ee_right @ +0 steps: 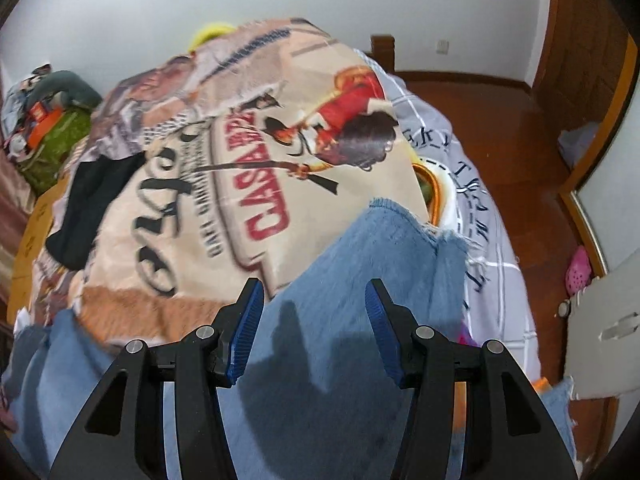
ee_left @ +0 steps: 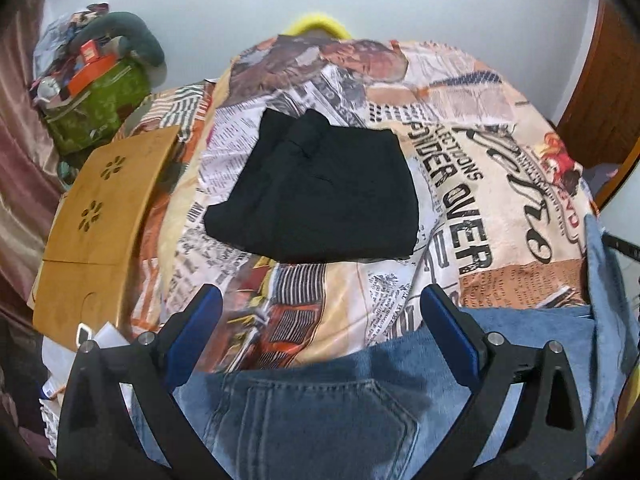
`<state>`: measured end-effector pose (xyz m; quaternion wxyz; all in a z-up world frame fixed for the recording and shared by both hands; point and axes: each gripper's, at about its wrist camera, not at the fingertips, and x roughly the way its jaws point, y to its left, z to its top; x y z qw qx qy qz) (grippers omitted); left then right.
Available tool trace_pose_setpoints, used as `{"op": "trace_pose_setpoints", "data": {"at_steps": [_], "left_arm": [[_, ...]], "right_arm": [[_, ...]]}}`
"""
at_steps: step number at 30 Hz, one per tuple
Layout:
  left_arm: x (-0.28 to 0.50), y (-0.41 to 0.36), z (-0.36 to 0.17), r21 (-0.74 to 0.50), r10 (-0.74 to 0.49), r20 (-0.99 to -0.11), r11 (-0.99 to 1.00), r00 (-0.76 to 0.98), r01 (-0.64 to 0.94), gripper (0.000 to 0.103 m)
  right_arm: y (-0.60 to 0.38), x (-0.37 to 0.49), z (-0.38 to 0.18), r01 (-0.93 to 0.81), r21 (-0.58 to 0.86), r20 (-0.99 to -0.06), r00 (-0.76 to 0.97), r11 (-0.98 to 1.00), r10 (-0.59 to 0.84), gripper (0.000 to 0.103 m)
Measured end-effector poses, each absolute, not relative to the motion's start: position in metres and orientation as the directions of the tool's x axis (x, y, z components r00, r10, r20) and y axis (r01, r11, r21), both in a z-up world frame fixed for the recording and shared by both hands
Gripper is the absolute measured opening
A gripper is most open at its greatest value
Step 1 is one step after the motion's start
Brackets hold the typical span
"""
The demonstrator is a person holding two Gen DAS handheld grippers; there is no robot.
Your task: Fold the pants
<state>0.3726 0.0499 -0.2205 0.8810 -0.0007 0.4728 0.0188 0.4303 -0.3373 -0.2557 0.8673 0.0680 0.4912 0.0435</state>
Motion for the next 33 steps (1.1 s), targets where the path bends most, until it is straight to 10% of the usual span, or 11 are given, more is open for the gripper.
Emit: {"op": "trace_pose_setpoints", "data": {"at_steps": [9,17,33], "left_arm": [[0.390,0.040,-0.253,0.038,0.035,-0.866,0.999,0.498,-0.006,0.100],[0.385,0.030,-0.258,0.032,0.023,-0.880,0.999,0.475,0.010,0.100],[0.336,-0.044,-0.245,-0.045,-0.116,-0.912,0.982,0.394,0.184,0.100]], "right_arm": [[-0.354,0.465,-0.298,0.054,0.182,-0.887,0.440,0.982,0.140,0.048],[-0.367,0.454,-0.293,0.096,0.175,-0.882,0.458,0.980,0.112,0.007],[-0.438,0.355,-0.145,0.096,0.259,-0.695,0.710,0.961,0.116,0.005]]}}
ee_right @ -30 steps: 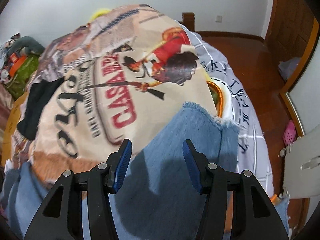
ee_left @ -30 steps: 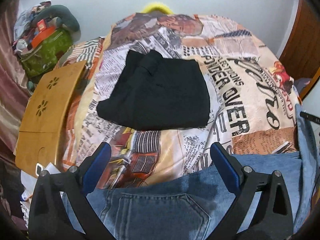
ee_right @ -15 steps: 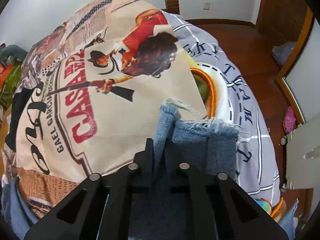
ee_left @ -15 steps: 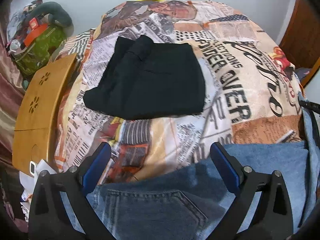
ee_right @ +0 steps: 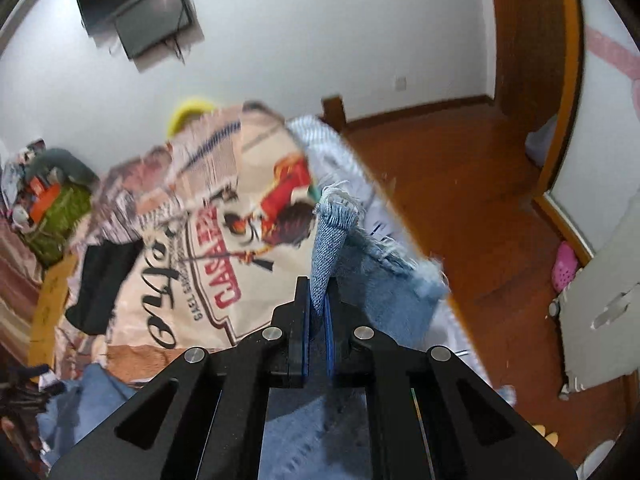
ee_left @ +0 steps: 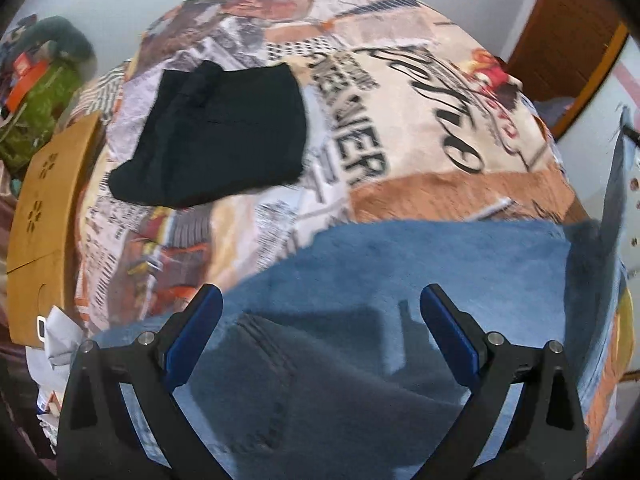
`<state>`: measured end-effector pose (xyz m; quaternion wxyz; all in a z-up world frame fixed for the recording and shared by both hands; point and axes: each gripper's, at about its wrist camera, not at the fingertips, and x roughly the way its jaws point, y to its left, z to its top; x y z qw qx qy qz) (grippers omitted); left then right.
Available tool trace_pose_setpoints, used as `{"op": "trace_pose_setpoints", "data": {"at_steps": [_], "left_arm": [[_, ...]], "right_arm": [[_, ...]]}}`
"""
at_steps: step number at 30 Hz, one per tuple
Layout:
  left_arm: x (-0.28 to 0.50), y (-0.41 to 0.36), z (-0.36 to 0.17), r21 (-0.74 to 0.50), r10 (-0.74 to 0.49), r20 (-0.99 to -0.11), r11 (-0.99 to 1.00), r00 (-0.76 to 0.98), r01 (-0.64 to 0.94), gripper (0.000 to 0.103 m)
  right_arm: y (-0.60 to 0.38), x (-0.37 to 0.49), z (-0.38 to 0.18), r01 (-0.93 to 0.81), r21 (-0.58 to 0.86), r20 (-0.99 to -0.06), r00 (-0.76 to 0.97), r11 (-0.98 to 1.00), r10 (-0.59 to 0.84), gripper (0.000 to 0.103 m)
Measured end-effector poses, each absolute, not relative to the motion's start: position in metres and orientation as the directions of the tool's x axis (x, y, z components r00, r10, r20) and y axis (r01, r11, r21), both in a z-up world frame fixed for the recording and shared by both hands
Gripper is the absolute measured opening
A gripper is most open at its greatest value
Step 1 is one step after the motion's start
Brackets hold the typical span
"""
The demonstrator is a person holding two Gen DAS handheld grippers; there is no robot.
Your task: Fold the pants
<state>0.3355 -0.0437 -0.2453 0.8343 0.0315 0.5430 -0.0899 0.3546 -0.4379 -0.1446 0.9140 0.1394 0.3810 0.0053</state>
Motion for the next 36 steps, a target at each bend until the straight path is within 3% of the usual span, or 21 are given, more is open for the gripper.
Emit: {"op": "trace_pose_setpoints", "data": {"at_steps": [9,20,30,33,36], "left_arm": [[0.303,-0.084,-0.246,-0.036,-0.137,-0.922,0.961,0.362,0.273,0.100],[0.286,-0.095,-0.259,-0.064,-0.152,-0.930,0.964,0.335,0.258,0.100],[0.275,-0.101,-0.257,-0.046,-0.144,-0.919,0.964,0.366,0.262,0.100],[0.274,-0.102,-0.256,-0.045,-0.144,-0.918,0.964,0.370,0.263,0.100],[0.273,-0.101,-0.255,-0.048,-0.148,-0.914,0.964,0.377,0.261,0.100]], "right_arm": [[-0.465,0.300,-0.099,0.080,0.279,-0.585,0.805,0.957,0.104,0.005],[-0.494,0.265,-0.200,0.163,0.227,-0.745,0.665,0.960,0.063,0.005],[-0.501,0.230,-0.250,0.211,0.174,-0.827,0.562,0.962,0.027,0.006],[-0.500,0.221,-0.255,0.224,0.125,-0.848,0.529,0.967,-0.013,0.013],[-0.499,0.216,-0.250,0.246,0.049,-0.856,0.510,0.968,-0.086,0.028]]}}
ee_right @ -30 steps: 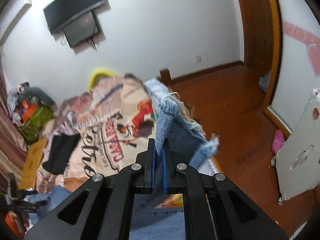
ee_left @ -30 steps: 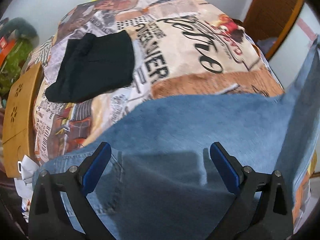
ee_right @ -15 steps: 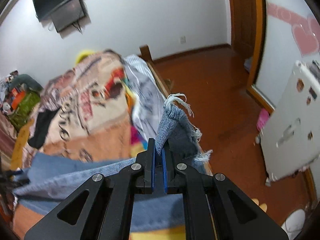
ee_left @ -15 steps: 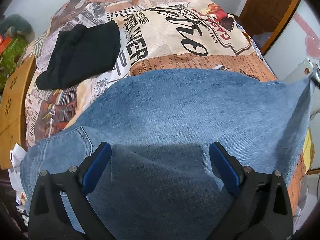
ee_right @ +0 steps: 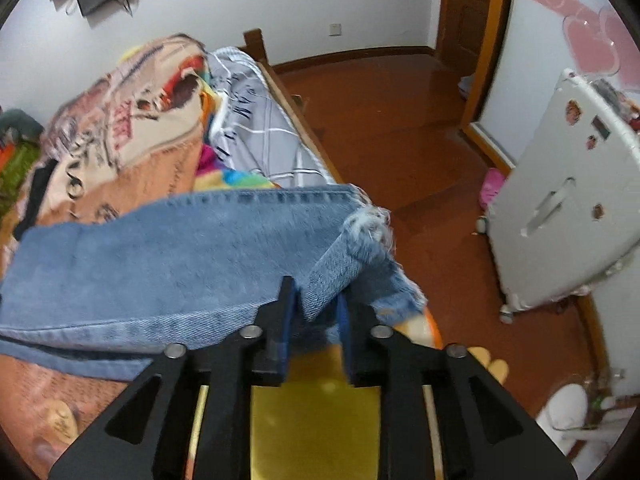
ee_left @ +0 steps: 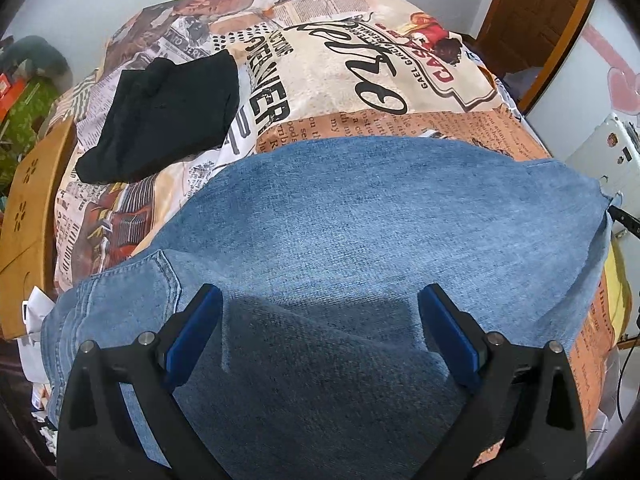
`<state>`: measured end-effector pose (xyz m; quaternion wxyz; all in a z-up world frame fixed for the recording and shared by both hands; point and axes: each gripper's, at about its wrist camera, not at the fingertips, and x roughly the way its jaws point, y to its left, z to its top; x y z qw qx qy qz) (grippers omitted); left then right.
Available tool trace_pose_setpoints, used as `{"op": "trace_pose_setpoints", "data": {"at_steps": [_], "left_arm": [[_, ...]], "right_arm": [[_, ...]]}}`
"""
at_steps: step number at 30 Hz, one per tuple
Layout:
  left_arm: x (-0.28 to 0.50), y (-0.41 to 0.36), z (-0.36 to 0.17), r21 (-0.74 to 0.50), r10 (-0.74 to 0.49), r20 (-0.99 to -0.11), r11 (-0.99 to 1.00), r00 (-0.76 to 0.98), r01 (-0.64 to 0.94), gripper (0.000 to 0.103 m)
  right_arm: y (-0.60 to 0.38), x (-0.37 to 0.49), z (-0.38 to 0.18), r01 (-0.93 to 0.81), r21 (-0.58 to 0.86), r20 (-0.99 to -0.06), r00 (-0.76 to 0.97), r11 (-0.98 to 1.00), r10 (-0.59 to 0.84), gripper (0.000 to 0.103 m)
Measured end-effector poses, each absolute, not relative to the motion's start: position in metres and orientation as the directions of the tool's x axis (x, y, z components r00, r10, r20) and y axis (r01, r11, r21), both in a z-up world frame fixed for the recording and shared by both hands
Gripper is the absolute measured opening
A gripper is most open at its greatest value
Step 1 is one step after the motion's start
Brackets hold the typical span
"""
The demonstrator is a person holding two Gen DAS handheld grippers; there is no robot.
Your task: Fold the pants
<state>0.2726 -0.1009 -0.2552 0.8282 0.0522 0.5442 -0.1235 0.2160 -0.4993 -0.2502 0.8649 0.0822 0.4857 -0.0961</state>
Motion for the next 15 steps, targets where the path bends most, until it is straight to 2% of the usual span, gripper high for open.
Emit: {"op": "trace_pose_setpoints", "data": {"at_steps": [2,4,8,15], "left_arm": [[0.271,-0.100,-0.252,-0.047,-0.149,-0.909,0.965,0.389,0.260,0.100],[0.268,-0.096,-0.245,-0.034,-0.144,-0.896,0.966,0.421,0.257,0.100],[0.262,-0.082,-0.221,0.007,-0.117,-0.852,0.972,0.510,0.234,0.100],[0.252,-0.014,-0.168,0.038,-0.046,-0.760,0.993,0.648,0.115,0.100]], "right_arm": [[-0.497,0.213,-0.241,0.252,0.018,-0.848,0.516,0.968,-0.119,0.039],[-0.494,0.210,-0.231,0.251,0.019,-0.839,0.530,0.968,-0.121,0.041],[-0.477,0.208,-0.200,0.229,0.035,-0.790,0.603,0.973,-0.114,0.056],[-0.399,0.229,-0.138,0.034,0.075,-0.686,0.727,0.997,0.027,0.058]]}}
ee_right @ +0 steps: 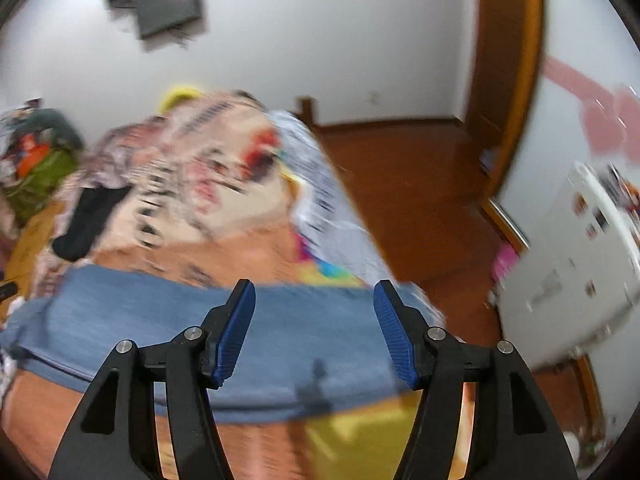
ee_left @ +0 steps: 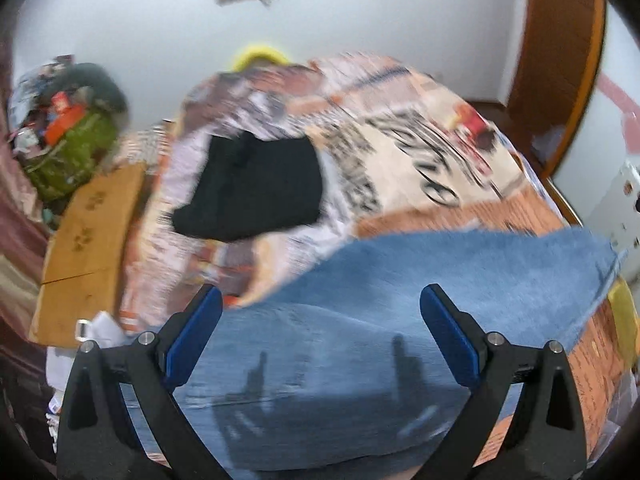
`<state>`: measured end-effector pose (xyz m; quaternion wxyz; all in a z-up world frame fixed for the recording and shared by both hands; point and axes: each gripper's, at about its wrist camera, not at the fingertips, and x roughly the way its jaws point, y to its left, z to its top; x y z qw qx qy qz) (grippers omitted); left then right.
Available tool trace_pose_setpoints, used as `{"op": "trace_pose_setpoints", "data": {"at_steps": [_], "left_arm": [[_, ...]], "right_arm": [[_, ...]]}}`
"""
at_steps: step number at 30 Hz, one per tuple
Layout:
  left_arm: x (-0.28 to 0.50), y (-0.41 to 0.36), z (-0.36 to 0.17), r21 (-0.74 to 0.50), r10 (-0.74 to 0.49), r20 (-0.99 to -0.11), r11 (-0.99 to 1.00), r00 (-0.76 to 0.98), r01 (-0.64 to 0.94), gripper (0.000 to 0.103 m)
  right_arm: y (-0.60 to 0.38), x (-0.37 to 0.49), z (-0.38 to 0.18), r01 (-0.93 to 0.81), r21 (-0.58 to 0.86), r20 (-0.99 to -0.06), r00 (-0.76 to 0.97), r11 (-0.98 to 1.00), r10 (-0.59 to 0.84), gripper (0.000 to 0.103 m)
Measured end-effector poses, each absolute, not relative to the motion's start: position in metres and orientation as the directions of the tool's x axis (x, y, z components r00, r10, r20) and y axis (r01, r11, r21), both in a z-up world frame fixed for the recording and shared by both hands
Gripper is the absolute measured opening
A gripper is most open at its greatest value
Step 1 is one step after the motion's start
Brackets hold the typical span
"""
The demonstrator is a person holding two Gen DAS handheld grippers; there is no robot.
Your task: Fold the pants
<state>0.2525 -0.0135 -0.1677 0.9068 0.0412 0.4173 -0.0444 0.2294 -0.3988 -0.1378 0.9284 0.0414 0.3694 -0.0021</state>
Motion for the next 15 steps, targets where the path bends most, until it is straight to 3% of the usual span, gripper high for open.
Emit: {"op": "trace_pose_setpoints", "data": {"at_steps": [7,15], "left_arm": [[0.247,0.085,-0.152,0.042,0.069,-0.728,0.998,0.682,-0.057,0.100],[0.250,0.188,-0.189,0.017,0.128,-0.783,0.983,0.609,-0.184,0.100]], "right_arm": [[-0.293,0.261,-0.108,-0.214,0.094,-0.630,0.743,0.972,0.224,0.062],[-0.175,0.310,-0.122,-0.435,0.098,-0.682,0.625,0.895,0.379,0.063]]}}
